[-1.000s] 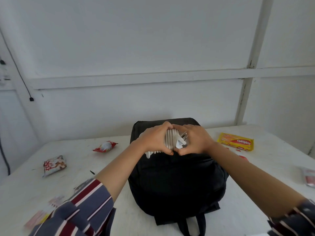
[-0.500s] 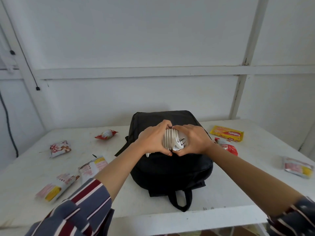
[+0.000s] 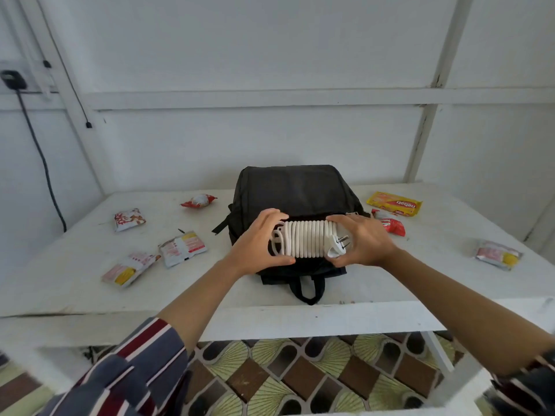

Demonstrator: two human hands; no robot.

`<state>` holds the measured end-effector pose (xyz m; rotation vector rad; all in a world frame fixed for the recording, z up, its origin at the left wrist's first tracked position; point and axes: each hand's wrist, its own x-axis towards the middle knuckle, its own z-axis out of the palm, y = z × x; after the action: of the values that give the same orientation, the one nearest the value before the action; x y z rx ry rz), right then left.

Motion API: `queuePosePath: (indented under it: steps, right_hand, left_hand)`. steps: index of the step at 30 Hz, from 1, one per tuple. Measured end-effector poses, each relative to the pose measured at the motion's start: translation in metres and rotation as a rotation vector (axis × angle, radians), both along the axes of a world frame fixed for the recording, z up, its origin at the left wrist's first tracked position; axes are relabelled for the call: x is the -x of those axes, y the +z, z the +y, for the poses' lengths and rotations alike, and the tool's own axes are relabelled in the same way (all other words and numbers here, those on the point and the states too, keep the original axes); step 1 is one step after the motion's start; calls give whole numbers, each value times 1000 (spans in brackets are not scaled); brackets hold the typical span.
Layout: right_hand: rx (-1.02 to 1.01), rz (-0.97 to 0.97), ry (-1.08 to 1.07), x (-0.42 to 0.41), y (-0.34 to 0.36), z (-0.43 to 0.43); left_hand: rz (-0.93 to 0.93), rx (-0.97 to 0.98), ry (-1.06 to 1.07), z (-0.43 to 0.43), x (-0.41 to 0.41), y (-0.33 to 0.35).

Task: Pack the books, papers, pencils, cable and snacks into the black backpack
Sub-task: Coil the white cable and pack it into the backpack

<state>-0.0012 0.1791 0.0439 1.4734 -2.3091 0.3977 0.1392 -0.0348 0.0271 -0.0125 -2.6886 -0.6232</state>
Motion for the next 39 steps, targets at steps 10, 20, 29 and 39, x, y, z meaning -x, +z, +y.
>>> queuePosePath:
  steps: [10, 20, 29, 39]
  right_hand:
    - [142, -13, -55, 2, -3, 22]
    - [288, -284, -179, 16, -6, 37]
    - [502, -626, -16, 33, 7, 47]
    - [503, -630, 36, 35, 4, 54]
  left_hand:
    - [-337, -41, -14, -15, 3, -7]
    - [-193, 64, -25, -27, 14, -9]
    - [-421, -266, -25, -37, 27, 22]
    - [-435, -168, 64, -14, 37, 10]
